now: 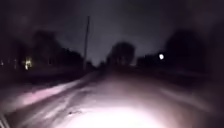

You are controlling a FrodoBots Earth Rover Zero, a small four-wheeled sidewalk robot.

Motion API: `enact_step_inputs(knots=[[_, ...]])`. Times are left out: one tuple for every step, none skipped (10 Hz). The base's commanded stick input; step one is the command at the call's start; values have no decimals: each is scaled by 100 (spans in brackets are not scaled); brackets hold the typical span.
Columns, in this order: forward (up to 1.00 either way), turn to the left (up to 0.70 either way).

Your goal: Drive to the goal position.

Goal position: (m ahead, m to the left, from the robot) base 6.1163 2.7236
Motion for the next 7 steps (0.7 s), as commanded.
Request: enact_step_inputs(knots=[[70,0],[70,0],[70,-33],[70,-5],[70,0],[70,0],[70,0]])
